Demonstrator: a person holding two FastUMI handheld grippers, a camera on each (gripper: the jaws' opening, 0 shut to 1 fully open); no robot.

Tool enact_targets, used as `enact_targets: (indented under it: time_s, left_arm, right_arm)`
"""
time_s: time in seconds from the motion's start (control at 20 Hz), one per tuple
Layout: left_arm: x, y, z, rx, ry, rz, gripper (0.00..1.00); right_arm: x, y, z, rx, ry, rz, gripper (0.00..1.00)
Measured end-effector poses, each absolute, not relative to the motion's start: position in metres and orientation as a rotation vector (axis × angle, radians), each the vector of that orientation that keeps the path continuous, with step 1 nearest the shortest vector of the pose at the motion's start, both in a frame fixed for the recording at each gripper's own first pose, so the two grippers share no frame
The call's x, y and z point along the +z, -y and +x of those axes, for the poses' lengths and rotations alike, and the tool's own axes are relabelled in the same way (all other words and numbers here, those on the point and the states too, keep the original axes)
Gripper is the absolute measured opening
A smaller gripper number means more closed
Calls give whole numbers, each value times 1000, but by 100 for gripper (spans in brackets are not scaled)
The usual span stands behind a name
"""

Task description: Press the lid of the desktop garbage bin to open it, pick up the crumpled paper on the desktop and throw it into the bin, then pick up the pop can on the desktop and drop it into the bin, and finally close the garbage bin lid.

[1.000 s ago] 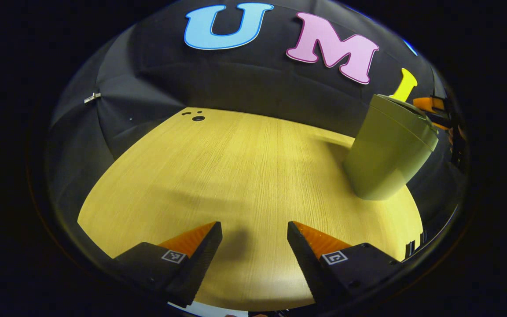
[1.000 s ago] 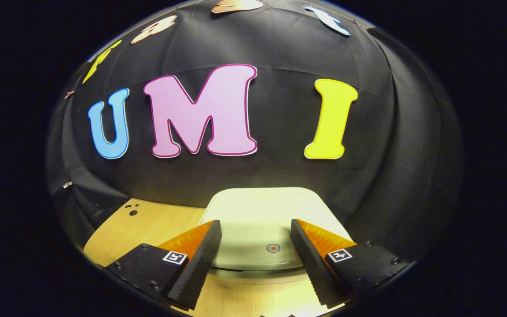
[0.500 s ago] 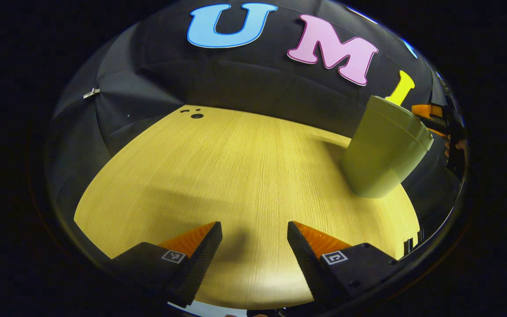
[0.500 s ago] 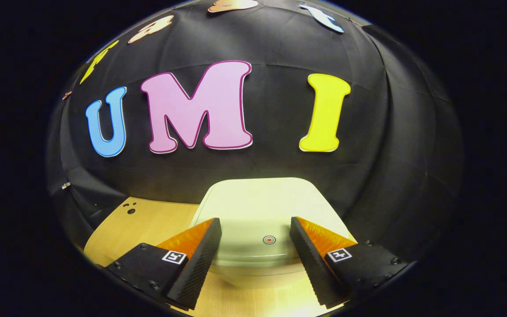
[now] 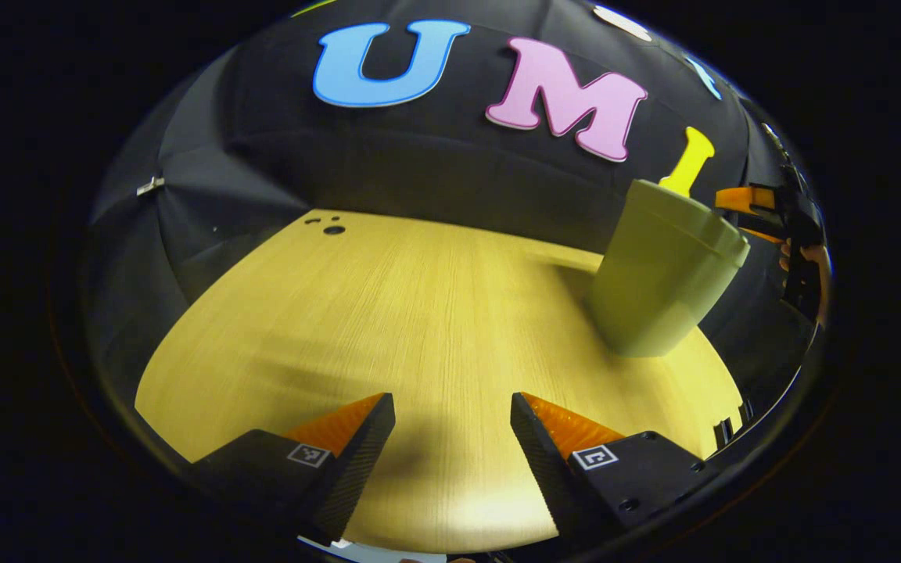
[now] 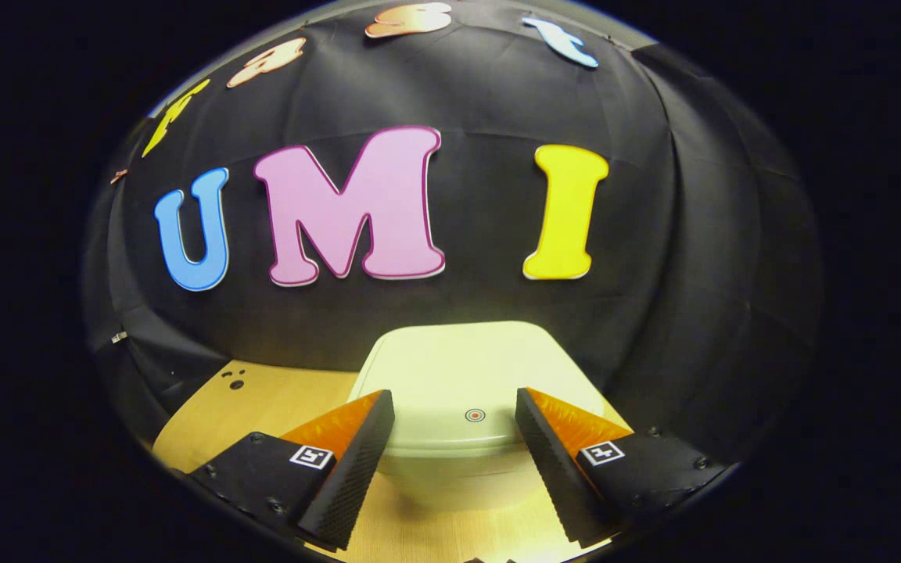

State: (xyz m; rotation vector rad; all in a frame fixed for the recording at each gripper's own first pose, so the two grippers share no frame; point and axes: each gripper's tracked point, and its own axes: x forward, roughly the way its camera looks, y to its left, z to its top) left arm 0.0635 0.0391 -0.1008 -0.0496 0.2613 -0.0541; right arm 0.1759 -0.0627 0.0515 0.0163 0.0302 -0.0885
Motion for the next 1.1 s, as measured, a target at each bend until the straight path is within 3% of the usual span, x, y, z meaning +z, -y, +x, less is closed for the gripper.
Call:
enact_targets:
  time_s: [0.55,0.7,0.9,1.1]
  left_arm:
    - [21,25,37,-32,20,54,96]
    - [25,54,27,4,68,46,96]
    - [5,91,22,0,12,1,96]
    - [8,97,24,-22,2,37,96]
  right_arm:
    - [53,36,83,19,21,-6,98]
    - [31,29,61,114,-2,-40,98]
    - [-9,37,44,209,-98,-57,98]
    - [-28,44,41,205,-158,-1,98]
